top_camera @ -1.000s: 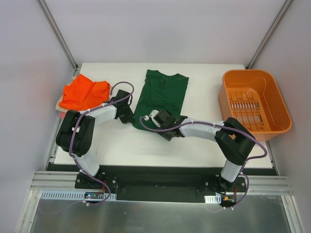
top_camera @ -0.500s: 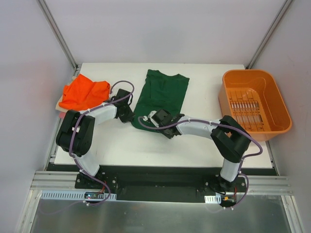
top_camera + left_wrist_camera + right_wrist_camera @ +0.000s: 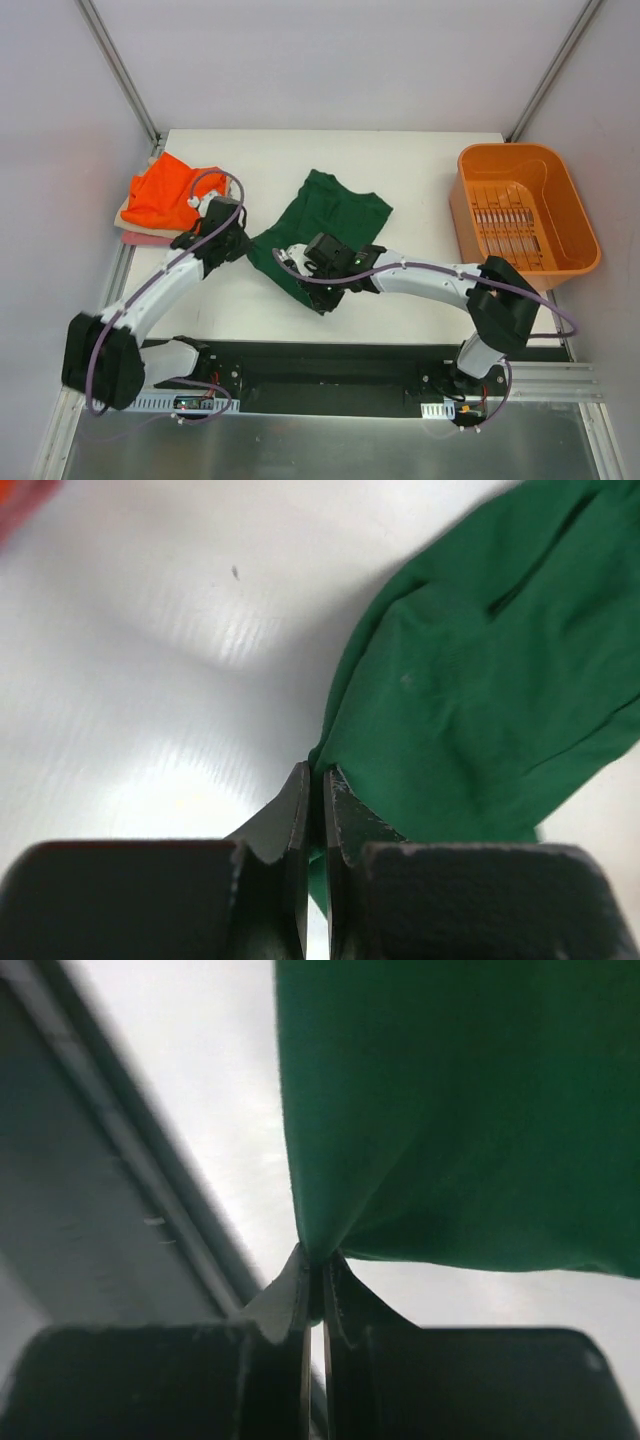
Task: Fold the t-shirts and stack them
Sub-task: Fold the long partially folded tshirt into a neat square, then smooth out wrinkles on the folded tshirt, then put the neatly folded tshirt into the corner of the board with the left arm
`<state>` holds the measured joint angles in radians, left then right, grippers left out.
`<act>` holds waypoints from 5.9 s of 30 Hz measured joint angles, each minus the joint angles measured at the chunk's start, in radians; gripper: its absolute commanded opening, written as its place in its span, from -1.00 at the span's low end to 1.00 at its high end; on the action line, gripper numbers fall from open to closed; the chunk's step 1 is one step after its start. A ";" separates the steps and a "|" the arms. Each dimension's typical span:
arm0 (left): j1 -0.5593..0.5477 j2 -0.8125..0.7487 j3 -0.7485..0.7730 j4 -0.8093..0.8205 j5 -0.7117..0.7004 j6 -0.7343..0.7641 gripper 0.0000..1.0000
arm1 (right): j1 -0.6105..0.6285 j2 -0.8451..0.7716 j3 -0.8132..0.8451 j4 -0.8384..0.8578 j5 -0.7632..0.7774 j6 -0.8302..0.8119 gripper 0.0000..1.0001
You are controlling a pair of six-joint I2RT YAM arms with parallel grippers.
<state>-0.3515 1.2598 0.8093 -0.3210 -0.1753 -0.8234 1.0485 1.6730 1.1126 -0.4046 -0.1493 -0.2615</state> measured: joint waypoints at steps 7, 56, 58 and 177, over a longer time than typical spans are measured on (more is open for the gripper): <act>0.000 -0.372 -0.071 -0.104 -0.068 0.000 -1.00 | 0.074 -0.102 -0.013 0.135 -0.338 0.175 -0.99; -0.153 0.533 0.526 0.024 -0.011 0.108 -0.40 | -0.498 -0.197 -0.353 0.333 -0.414 0.449 -0.58; -0.152 0.579 0.565 0.026 -0.011 0.137 0.23 | -0.509 -0.170 -0.345 0.335 -0.388 0.455 -0.14; -0.378 0.449 0.395 -0.001 -0.504 0.778 -1.00 | -0.658 -1.427 -0.682 -0.054 0.274 0.399 0.93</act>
<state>-0.7292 1.7084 1.2045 -0.3218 -0.6796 -0.0452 0.3904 0.2455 0.4309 -0.4583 0.1242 0.1375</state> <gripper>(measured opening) 0.067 0.963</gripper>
